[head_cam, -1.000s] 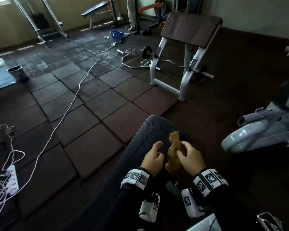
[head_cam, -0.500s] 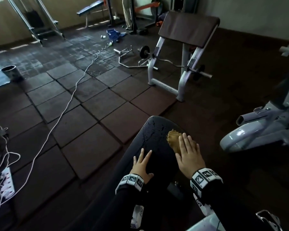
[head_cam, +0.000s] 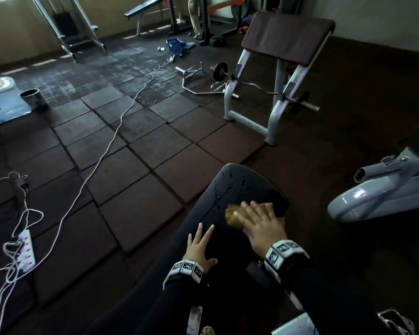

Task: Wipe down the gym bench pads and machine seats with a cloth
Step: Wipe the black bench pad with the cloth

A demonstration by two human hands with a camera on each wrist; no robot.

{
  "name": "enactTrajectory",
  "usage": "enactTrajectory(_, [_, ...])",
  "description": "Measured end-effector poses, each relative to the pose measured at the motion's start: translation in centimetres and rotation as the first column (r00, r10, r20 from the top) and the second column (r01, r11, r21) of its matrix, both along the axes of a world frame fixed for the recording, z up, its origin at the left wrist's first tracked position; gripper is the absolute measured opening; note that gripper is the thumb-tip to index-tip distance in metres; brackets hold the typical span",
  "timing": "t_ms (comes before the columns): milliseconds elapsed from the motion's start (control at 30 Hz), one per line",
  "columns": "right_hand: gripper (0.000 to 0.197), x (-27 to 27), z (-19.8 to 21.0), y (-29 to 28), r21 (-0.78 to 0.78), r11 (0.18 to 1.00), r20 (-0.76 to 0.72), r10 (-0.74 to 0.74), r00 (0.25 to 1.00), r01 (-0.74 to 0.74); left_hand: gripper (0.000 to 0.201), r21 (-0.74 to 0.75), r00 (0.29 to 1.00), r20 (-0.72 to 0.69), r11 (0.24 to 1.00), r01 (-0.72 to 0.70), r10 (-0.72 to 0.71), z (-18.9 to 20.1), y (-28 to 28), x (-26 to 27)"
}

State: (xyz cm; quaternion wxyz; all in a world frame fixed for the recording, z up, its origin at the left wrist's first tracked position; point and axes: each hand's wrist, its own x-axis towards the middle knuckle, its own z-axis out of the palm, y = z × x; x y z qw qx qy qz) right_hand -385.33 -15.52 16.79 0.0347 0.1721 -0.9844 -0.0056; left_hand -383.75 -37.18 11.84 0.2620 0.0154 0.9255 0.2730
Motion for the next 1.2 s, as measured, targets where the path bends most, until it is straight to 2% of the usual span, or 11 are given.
enactTrajectory(100, [0.054, 3.1, -1.9, -1.0, 0.026, 0.992, 0.028, 0.123, 0.992, -0.124, 0.103, 0.004, 1.0, 0.024, 1.0, -0.013, 0.012, -0.6, -0.5, 0.4])
enactTrajectory(167, [0.059, 4.5, -2.7, -0.4, 0.05, 0.99, 0.07, 0.125, 0.99, -0.128, 0.105, 0.01, 0.999, 0.039, 1.0, -0.019, 0.018, -0.8, -0.9, 0.7])
enactTrajectory(233, [0.055, 4.6, -2.5, 0.6, 0.057, 0.992, 0.016, 0.113, 0.994, -0.113, 0.106, 0.011, 0.998, 0.056, 1.0, -0.029, 0.028, -0.8, -1.0, 0.9])
enactTrajectory(367, [0.057, 1.7, -0.5, 3.2, -0.028, 0.995, -0.056, -0.097, 0.994, 0.096, 0.106, 0.017, 0.996, 0.067, 0.999, -0.052, 0.051, -0.6, -0.8, 1.2])
enactTrajectory(433, [0.052, -0.6, 0.6, 4.4, -0.056, 0.978, 0.0, -0.202, 0.979, 0.202, 0.106, 0.026, 0.995, 0.065, 0.997, -0.072, 0.07, -0.4, -0.5, 1.4])
enactTrajectory(533, [0.05, -3.8, 1.3, 4.8, -0.038, 0.968, 0.116, -0.242, 0.963, 0.247, 0.106, 0.02, 0.994, 0.077, 0.996, -0.084, 0.082, -0.1, -0.3, 1.6])
enactTrajectory(667, [0.05, -4.9, 1.1, 2.3, 0.033, 0.99, 0.187, -0.14, 0.972, 0.137, 0.106, 0.007, 0.993, 0.096, 0.997, -0.072, 0.071, 0.4, -0.4, 1.5])
enactTrajectory(767, [0.052, -2.9, 0.4, 0.2, 0.072, 0.997, 0.243, -0.012, 0.97, -0.006, 0.106, -0.003, 0.993, 0.098, 0.998, -0.064, 0.064, 0.6, -0.5, 1.4])
enactTrajectory(967, [0.069, 2.0, -0.5, 1.1, 0.067, 0.978, 0.134, 0.185, 0.973, -0.196, 0.105, -0.004, 0.993, 0.109, 0.999, -0.047, 0.047, 0.9, -0.5, 1.4])
enactTrajectory(1067, [0.069, 0.9, 0.3, 2.6, 0.039, 0.989, 0.113, 0.135, 0.984, -0.14, 0.105, -0.007, 0.994, 0.102, 0.999, -0.049, 0.049, 1.0, -0.4, 1.5])
enactTrajectory(1200, [0.057, -2.6, 1.5, 3.7, 0.029, 0.998, 0.148, -0.061, 0.987, 0.058, 0.104, 0.013, 0.993, 0.101, 0.998, -0.063, 0.062, 1.1, -0.4, 1.7])
